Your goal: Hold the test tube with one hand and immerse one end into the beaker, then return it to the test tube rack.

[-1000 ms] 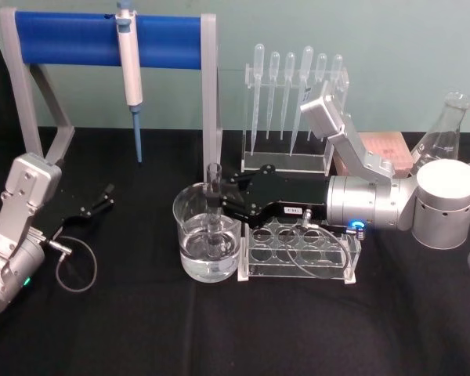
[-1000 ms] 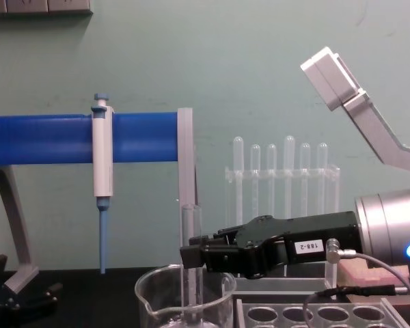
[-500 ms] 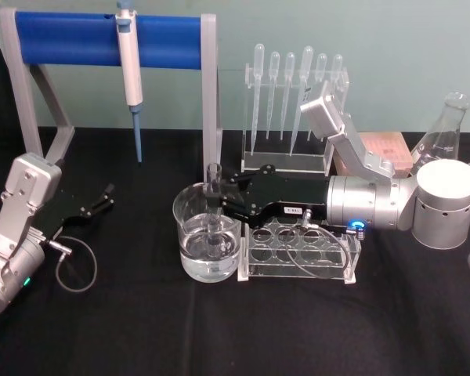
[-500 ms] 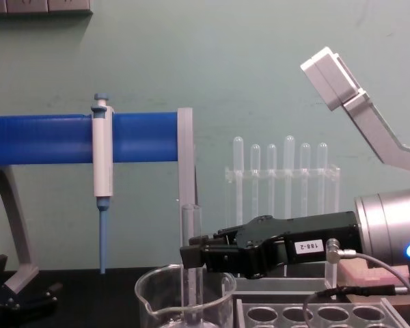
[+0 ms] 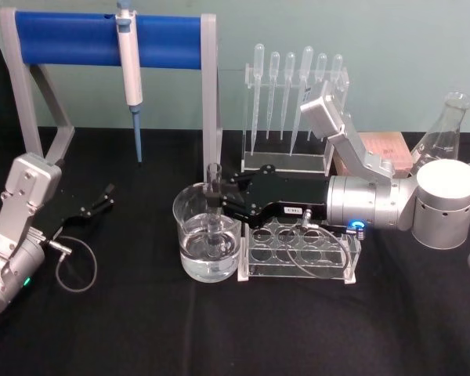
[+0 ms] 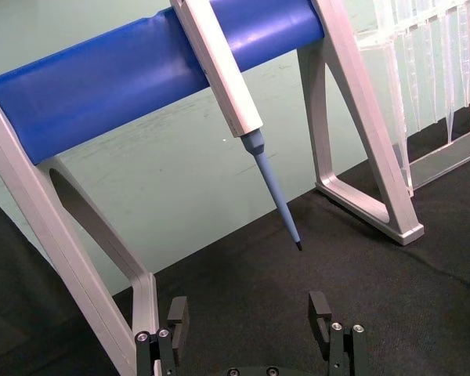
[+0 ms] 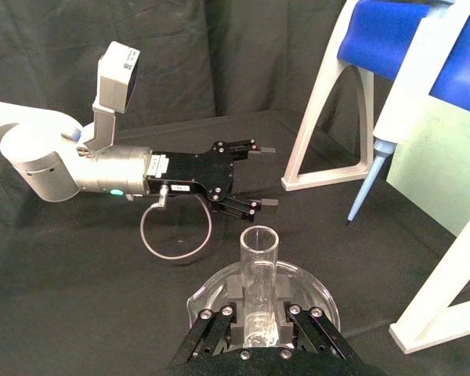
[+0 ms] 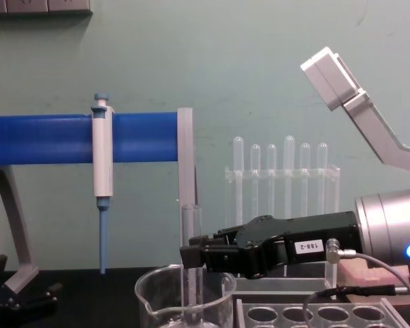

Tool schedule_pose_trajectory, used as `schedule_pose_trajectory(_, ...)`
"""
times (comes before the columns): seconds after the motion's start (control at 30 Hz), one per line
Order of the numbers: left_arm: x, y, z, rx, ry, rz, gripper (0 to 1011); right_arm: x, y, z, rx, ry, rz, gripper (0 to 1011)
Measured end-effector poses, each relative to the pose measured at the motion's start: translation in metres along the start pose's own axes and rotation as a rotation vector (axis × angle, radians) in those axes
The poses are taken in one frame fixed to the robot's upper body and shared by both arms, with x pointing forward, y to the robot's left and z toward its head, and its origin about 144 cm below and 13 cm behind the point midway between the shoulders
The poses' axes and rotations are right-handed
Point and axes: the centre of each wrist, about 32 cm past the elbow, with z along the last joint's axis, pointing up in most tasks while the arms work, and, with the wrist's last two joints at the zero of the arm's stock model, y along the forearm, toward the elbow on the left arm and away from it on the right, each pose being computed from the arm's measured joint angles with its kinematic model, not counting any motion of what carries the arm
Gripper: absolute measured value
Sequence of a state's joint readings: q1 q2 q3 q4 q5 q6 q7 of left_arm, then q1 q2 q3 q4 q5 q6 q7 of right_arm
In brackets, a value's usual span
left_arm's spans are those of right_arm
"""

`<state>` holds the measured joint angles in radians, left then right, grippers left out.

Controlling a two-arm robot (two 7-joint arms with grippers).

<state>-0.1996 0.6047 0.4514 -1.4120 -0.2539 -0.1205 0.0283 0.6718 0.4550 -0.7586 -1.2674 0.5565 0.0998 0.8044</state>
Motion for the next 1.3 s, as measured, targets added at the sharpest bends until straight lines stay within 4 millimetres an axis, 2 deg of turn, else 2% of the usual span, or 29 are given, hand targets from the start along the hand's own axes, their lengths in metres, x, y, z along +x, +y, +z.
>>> schedule_pose_trajectory(0.4, 0.000, 0.000, 0.000, 0.000, 0.000, 0.000, 1000, 0.000, -0.002, 0.002, 0.010, -0.003, -0.001, 221)
schedule_pose_trajectory(0.6, 0.000, 0.000, 0.000, 0.000, 0.000, 0.000, 1000, -0.002, -0.006, 0.010, 0.027, -0.010, 0.005, 221)
schedule_pose_trajectory(1.0, 0.000, 0.000, 0.000, 0.000, 0.000, 0.000, 1000, -0.008, -0.020, 0.043, 0.066, -0.061, 0.025, 221)
schedule_pose_trajectory(1.3, 0.000, 0.000, 0.000, 0.000, 0.000, 0.000, 1000, -0.017, -0.041, 0.071, 0.123, -0.126, -0.006, 221)
